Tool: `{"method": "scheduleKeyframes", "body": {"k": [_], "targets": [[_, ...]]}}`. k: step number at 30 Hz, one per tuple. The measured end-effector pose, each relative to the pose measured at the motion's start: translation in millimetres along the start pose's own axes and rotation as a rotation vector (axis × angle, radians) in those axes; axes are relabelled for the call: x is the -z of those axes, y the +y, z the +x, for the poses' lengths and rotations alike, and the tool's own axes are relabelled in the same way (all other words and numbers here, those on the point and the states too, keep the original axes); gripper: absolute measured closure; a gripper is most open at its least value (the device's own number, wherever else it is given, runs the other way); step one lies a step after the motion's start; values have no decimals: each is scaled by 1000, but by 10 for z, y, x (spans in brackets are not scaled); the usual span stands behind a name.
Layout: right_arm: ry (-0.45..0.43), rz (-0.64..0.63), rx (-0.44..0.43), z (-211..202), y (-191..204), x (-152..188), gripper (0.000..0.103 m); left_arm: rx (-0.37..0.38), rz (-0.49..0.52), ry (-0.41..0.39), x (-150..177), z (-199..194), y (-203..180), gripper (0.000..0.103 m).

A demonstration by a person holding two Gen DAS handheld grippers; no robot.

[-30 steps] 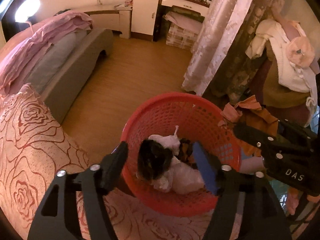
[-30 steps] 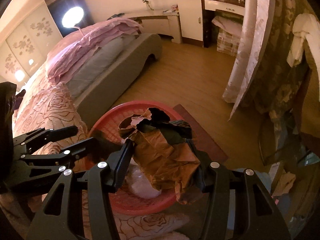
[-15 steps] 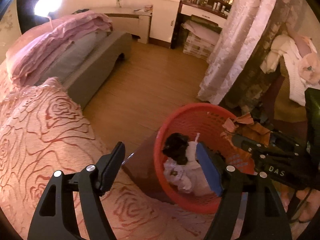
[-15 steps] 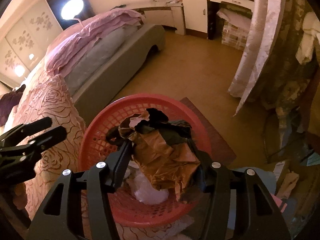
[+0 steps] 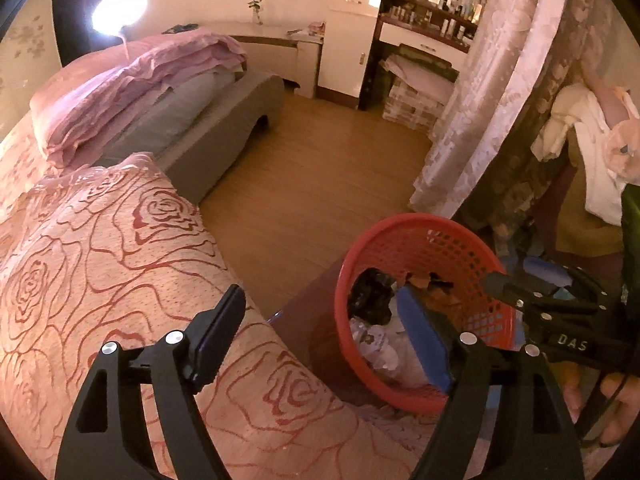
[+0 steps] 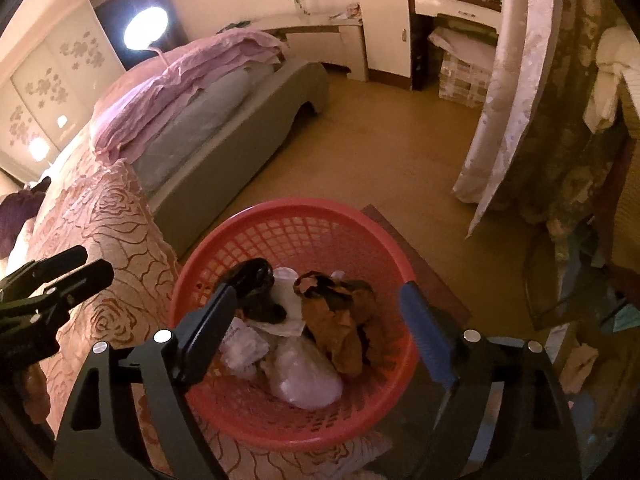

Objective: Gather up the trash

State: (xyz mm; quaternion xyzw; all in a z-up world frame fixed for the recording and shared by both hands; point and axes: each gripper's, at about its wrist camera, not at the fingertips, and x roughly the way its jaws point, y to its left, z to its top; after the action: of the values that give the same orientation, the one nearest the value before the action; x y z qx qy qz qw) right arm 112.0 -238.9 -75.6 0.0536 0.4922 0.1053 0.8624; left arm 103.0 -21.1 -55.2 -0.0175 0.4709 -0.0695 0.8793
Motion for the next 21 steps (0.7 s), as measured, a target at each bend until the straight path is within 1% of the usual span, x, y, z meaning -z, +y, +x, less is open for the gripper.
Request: {"method": "scheduleKeyframes", "body": {"k": [2,4,8,11,14,18,21], "targets": [[-23,-3,2,-64,25,36,15,-10,-2,-6,28,-45,0,25],[-54,-3,7,-141,33,74,13,-24,2,-16,59,-102,-17,24],[-88,-21,2,-286,103,152,12,-47,9,-35,124,-223,-26,20],[-86,-37,-10,-360,158,200,12,-52,3,-50,168,-327,-22,19],[-93,-37,-18,-448,209,237,12,-74,1,-69,228,-435,-20,19],[-115,-59,2,-580,295,295,11,-89,-18,-93,320,-596,-1,19],[-123,-58,13,-661,337,340,11,-118,-26,-116,415,-742,8,18]]}}
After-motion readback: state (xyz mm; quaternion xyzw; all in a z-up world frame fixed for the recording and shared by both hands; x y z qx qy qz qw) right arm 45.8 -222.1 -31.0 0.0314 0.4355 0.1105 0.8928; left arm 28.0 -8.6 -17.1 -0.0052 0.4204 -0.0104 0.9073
